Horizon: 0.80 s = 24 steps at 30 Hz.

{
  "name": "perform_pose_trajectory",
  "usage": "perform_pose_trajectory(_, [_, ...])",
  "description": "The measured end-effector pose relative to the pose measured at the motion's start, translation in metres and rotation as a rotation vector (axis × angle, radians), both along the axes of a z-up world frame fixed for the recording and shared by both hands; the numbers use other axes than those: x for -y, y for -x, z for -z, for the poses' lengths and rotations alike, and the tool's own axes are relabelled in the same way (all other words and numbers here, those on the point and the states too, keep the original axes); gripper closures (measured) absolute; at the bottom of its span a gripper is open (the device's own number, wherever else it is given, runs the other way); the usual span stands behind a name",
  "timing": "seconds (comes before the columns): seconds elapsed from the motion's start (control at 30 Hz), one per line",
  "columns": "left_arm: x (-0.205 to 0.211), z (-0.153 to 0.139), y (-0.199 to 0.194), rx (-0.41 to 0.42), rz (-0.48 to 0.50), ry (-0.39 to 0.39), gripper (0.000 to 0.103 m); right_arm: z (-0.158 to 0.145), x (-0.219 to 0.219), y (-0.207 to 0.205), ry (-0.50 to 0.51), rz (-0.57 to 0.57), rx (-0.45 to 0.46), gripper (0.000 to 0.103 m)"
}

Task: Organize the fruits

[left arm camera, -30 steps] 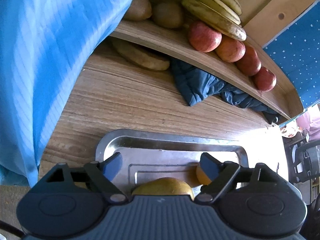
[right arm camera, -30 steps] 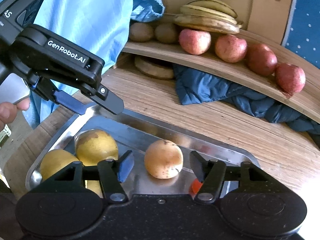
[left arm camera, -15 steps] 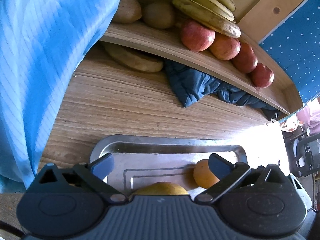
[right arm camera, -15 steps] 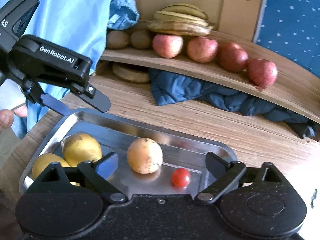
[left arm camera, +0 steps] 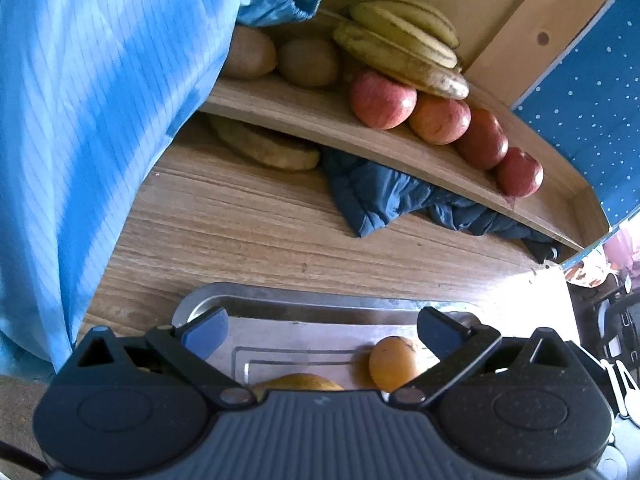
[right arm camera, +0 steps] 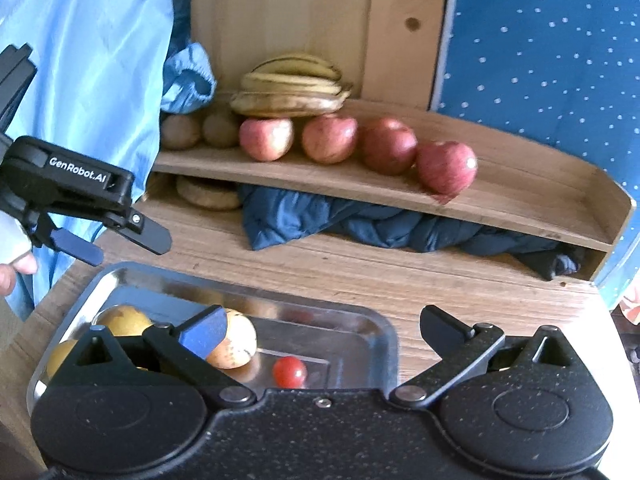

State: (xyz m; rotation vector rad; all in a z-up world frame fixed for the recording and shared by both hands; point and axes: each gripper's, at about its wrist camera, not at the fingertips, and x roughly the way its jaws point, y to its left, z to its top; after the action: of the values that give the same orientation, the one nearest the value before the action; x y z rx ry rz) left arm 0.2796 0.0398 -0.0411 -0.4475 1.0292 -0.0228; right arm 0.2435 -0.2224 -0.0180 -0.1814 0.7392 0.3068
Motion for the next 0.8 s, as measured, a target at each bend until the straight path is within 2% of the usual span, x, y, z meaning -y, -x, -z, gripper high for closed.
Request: perform_pose_trajectory(0.8, [0.040, -0.045, 0.047, 0.083, -0.157, -0.112, 0.001, -0.038, 0.059, 0.014, -0.070, -0.098, 0.049, 0.001])
